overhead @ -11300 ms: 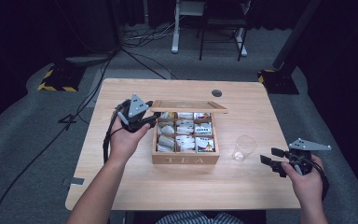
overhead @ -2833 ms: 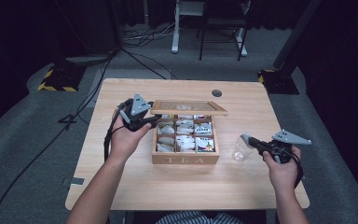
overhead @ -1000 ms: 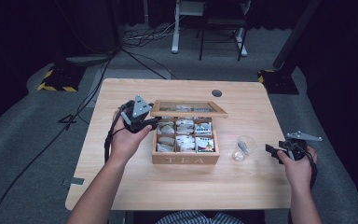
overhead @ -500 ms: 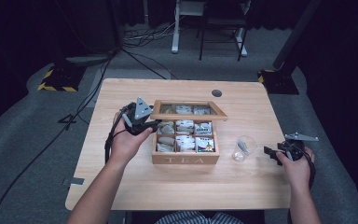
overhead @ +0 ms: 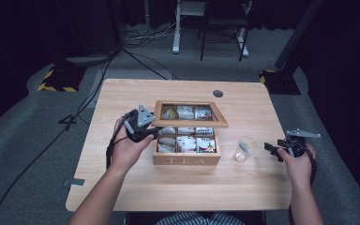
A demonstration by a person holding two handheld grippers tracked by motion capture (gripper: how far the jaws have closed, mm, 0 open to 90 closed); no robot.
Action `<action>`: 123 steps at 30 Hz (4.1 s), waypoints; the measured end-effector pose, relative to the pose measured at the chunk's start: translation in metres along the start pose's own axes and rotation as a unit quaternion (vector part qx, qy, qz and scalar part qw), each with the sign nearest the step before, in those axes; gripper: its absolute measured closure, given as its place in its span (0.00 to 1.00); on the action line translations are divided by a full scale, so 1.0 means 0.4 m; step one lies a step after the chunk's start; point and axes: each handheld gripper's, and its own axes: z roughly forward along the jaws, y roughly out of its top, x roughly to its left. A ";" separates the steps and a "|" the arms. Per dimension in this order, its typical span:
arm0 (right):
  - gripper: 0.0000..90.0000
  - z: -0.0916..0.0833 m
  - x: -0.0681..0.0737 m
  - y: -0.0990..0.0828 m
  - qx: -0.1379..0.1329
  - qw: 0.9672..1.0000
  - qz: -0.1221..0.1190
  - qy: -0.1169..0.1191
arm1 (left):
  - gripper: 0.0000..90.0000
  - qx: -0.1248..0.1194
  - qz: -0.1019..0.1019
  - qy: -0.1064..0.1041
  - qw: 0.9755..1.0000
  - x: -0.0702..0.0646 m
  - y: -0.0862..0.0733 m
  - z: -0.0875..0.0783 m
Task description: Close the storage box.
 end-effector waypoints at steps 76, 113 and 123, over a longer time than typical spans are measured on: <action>0.35 0.064 0.027 0.047 0.006 1.000 -0.007 0.028 | 0.49 0.125 0.035 -0.023 0.991 -0.067 -0.075 0.027; 0.34 0.080 0.021 0.040 0.015 0.999 0.001 0.031 | 0.45 0.208 0.011 -0.076 0.975 -0.079 -0.082 0.030; 0.34 0.089 0.026 0.046 0.015 0.999 -0.002 0.037 | 0.40 0.190 -0.007 -0.097 0.977 -0.071 -0.093 0.020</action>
